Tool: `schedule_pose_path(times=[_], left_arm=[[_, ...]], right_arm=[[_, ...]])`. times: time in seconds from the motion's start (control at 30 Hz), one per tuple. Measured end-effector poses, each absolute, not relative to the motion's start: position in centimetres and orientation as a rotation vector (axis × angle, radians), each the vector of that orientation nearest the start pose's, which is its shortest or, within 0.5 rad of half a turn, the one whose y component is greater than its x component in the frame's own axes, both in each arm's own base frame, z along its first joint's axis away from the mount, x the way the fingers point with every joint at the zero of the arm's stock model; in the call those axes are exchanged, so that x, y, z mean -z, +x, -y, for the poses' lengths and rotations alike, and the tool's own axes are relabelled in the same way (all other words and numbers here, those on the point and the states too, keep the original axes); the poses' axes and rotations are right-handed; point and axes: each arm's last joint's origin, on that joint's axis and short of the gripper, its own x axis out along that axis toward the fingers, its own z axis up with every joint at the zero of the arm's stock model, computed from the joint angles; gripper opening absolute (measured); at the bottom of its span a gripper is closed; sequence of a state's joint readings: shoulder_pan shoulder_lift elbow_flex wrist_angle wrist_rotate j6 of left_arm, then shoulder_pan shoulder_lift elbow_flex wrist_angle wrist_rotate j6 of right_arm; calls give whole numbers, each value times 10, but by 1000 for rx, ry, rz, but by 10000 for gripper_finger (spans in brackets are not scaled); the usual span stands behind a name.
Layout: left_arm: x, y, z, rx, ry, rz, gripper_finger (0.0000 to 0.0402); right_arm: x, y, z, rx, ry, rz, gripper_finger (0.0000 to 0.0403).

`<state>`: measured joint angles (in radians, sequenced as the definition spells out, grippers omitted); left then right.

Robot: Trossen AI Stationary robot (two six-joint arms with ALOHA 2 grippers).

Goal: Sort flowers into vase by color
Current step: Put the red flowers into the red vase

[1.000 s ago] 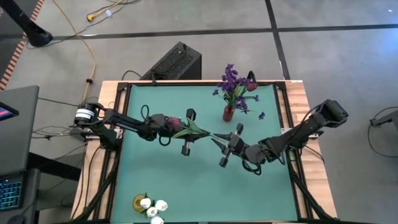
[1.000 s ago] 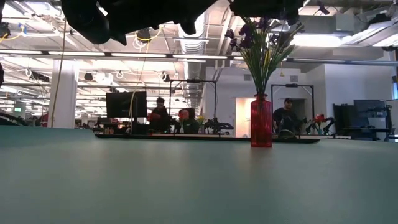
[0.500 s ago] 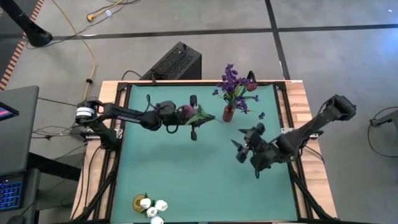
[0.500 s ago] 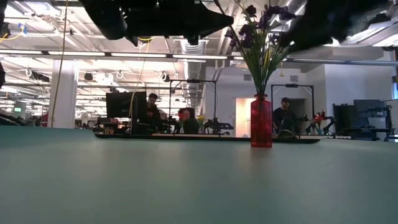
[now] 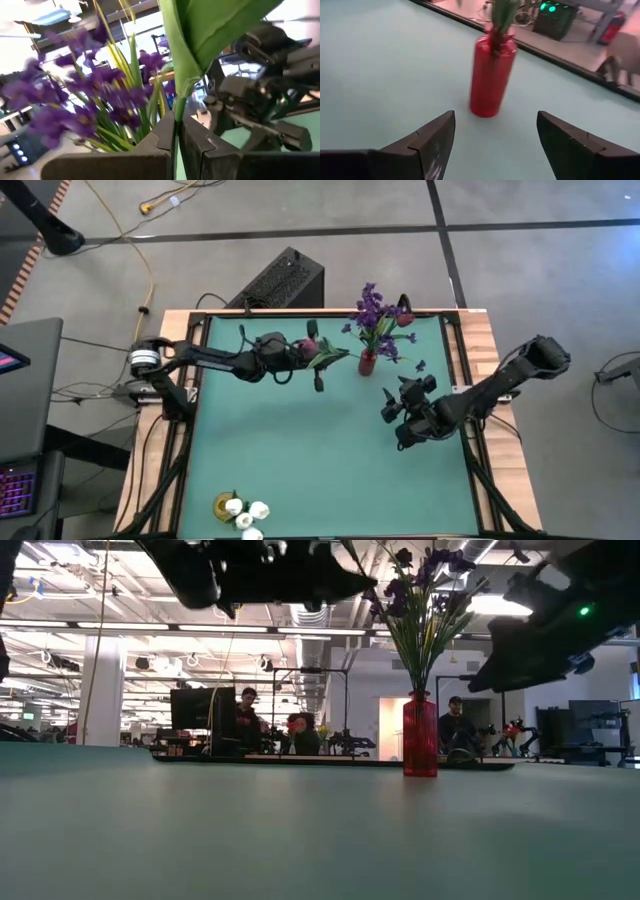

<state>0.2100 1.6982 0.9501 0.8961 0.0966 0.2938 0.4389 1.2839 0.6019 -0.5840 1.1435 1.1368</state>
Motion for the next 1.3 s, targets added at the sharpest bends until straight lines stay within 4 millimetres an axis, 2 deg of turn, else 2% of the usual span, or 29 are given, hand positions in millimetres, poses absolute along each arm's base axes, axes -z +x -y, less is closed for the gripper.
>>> schedule_pose_path(times=[0.1, 0.17, 0.47, 0.63, 0.93, 1.3], left_arm=[[-243, 375, -78, -152, 365, 111, 0], [-243, 380, -80, -163, 366, 103, 0], [-250, 377, -80, -153, 371, 139, 0], [-246, 378, -83, -157, 370, 131, 0], [-246, 377, -90, -171, 367, 129, 0], [-245, 376, -94, -146, 348, 127, 0]], right_arm=[[-174, 191, -53, 1000, 93, -406, 306], [-173, 192, -51, 1012, 89, -404, 306], [-154, 183, -44, 1033, 103, -401, 306], [-149, 187, -38, 1037, 131, -386, 306], [-154, 199, -36, 986, 122, -385, 306], [-156, 202, -37, 972, 136, -366, 306]])
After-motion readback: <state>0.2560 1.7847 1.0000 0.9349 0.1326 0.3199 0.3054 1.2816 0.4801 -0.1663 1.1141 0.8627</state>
